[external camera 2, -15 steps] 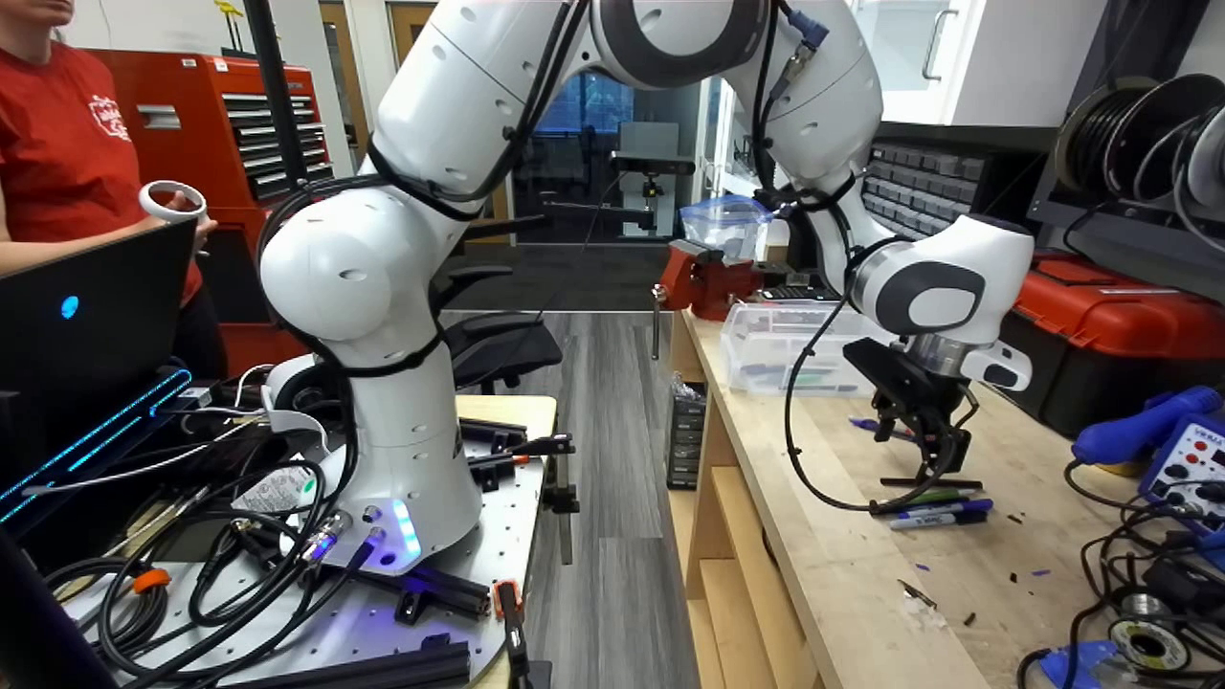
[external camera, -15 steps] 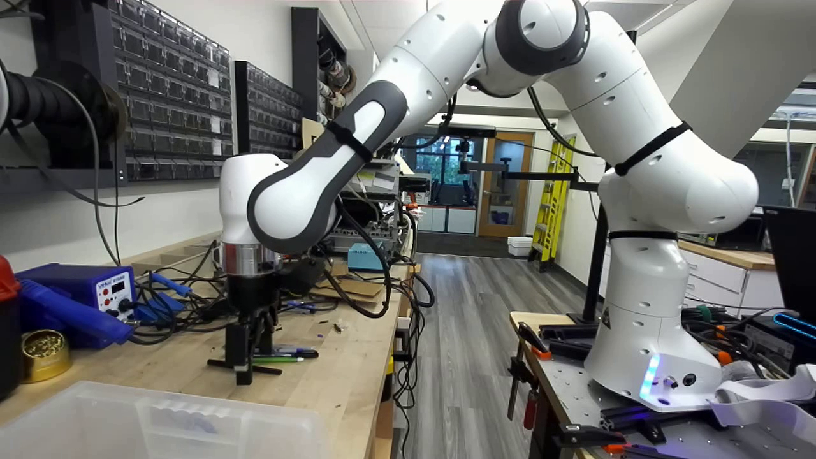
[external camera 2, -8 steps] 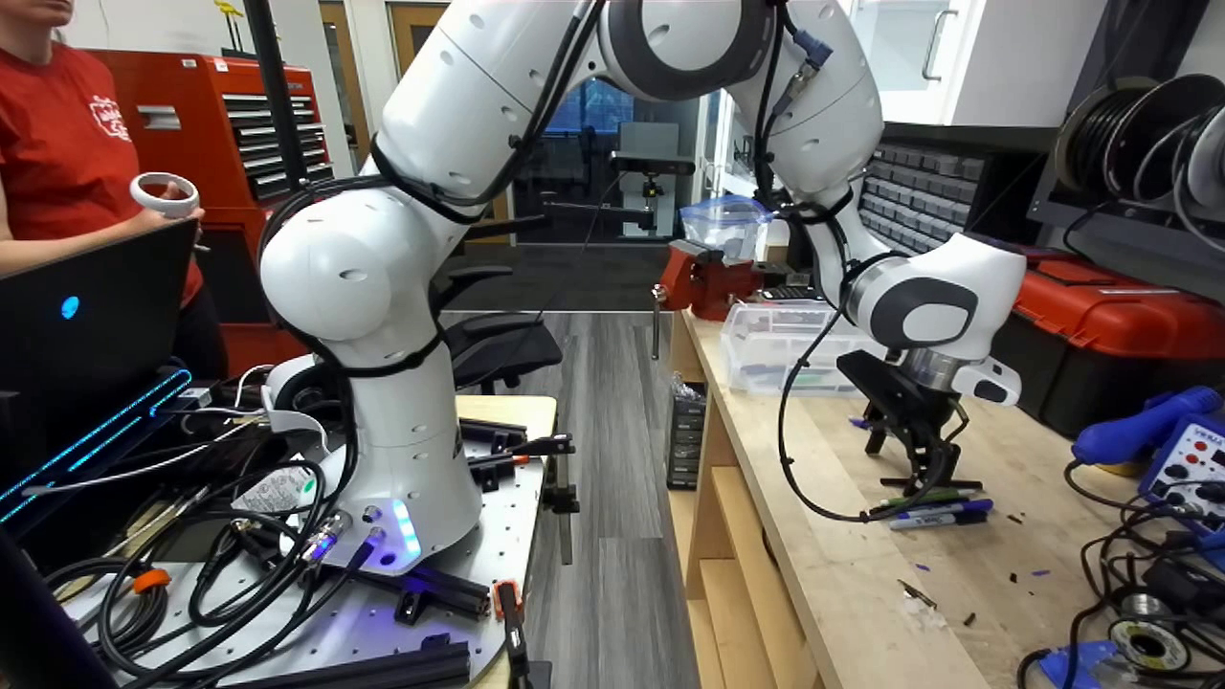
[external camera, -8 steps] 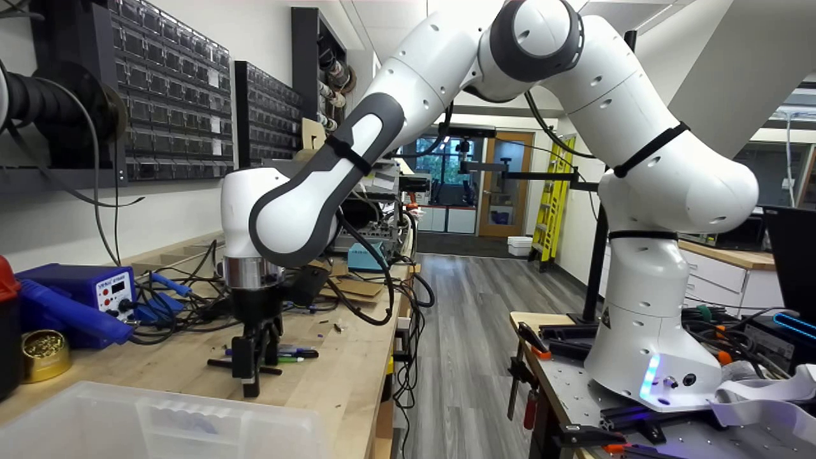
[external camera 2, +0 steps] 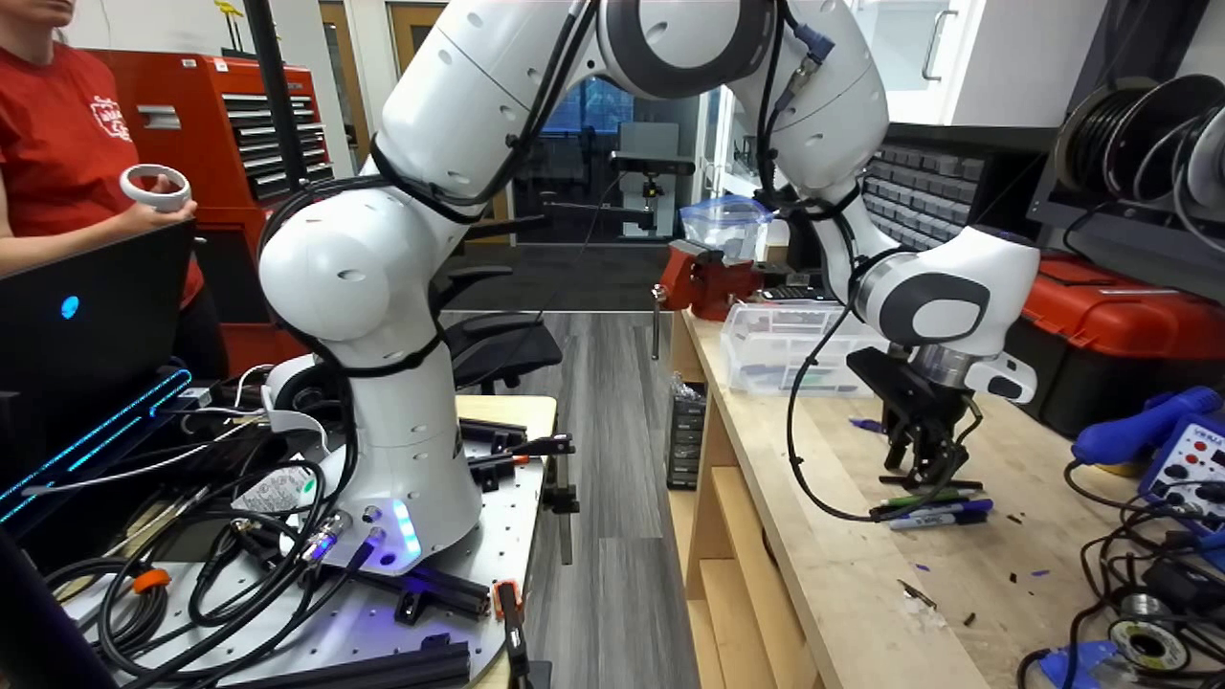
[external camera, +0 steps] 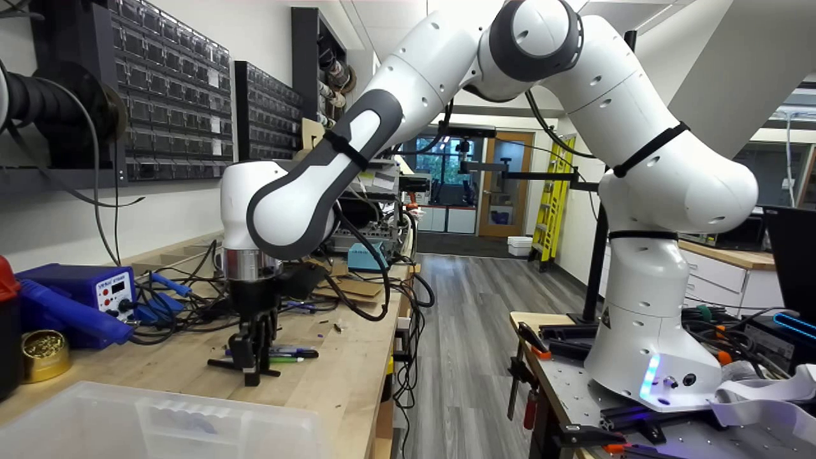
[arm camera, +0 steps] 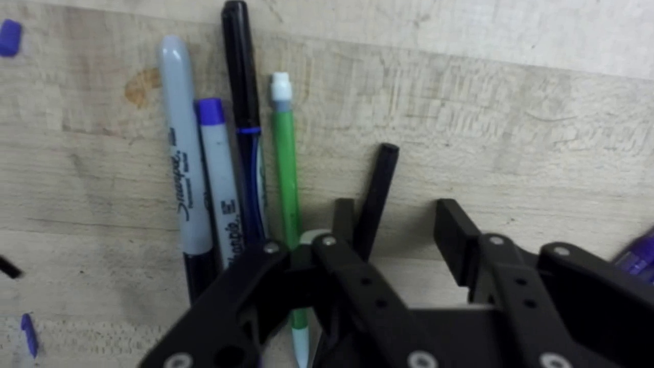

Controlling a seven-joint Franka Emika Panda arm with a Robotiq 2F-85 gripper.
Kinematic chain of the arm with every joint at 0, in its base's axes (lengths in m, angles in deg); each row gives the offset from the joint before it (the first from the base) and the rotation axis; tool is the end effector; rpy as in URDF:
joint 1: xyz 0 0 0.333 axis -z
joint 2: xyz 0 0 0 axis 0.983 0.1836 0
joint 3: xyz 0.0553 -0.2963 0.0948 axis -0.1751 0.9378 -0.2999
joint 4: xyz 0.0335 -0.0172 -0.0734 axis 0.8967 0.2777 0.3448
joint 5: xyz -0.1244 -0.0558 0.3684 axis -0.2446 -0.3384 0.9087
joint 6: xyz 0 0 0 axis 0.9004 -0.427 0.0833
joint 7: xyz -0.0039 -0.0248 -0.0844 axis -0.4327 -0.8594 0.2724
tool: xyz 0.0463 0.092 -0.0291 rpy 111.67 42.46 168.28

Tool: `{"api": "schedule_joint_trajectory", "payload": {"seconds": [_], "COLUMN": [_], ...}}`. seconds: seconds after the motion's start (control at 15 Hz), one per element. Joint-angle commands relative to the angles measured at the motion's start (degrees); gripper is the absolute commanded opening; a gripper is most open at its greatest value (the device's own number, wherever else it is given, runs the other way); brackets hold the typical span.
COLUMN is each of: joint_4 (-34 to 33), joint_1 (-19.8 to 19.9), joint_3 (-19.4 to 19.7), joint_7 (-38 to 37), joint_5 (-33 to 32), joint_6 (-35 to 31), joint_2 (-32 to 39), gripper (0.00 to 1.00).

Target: Pick up the pen and put it in the box

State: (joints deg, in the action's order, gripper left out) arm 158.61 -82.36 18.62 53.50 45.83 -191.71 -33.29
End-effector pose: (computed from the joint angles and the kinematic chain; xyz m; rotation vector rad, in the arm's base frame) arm 0.6562 0.0609 0.1733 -3.0893 -0.1806 -0.0201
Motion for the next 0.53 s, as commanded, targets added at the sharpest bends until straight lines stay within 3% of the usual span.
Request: {"api": "schedule_joint_trajectory", "payload": {"seconds": [0.0, 0.13, 0.47], "joint_4": [0.67, 0.52, 1.62], "joint_1": [1.25, 1.45, 1.89], "joint_3": [-0.96, -1.02, -1.98], "joint_7": [0.31, 0.50, 1.60], "joint_5": [0.93, 0.97, 1.25], "joint_6": [0.48, 0.67, -0.02], "joint_2": [-1.13, -1.21, -4.36], "gripper": [0.15, 0.02, 0.02]}}
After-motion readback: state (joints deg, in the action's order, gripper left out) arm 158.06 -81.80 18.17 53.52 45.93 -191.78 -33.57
